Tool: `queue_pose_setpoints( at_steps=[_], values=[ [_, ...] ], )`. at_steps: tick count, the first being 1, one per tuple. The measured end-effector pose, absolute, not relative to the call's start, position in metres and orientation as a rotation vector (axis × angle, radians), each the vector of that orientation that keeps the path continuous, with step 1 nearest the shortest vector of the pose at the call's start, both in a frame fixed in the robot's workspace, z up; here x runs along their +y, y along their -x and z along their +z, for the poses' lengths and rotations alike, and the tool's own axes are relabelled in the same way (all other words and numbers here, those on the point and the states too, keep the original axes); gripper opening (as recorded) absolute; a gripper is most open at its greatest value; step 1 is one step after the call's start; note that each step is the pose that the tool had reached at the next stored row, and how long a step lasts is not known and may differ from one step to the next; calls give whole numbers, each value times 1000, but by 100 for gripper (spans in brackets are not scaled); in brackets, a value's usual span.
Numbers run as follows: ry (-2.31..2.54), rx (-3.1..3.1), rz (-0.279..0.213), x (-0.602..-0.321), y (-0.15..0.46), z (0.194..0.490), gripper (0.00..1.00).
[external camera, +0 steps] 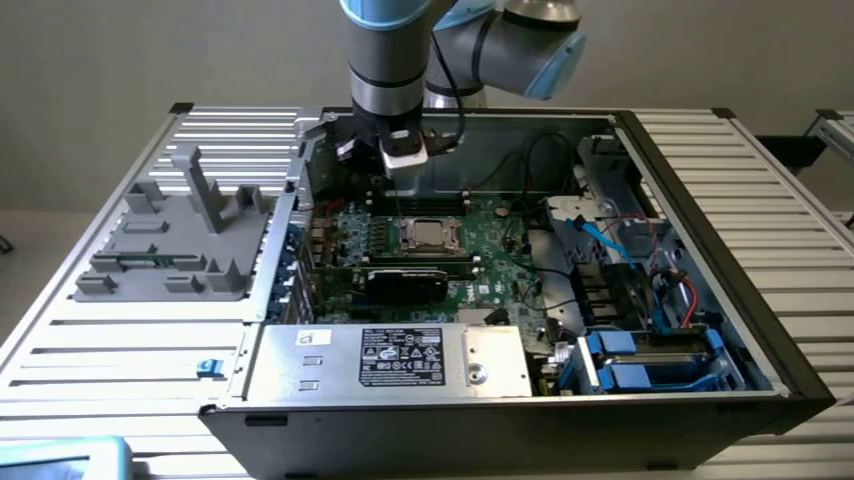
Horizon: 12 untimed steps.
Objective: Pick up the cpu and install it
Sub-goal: 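Install the first cpu locking lever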
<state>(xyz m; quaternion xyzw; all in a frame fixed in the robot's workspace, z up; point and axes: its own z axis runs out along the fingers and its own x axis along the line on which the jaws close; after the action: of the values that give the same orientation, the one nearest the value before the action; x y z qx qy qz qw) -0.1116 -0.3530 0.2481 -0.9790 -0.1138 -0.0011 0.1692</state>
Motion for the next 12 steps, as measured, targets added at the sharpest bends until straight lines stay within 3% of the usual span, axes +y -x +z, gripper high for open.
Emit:
queue_pose_setpoints(
  at_steps=[12],
  values=[
    [2778,-325,-38,-353,104,250,11]
  ],
)
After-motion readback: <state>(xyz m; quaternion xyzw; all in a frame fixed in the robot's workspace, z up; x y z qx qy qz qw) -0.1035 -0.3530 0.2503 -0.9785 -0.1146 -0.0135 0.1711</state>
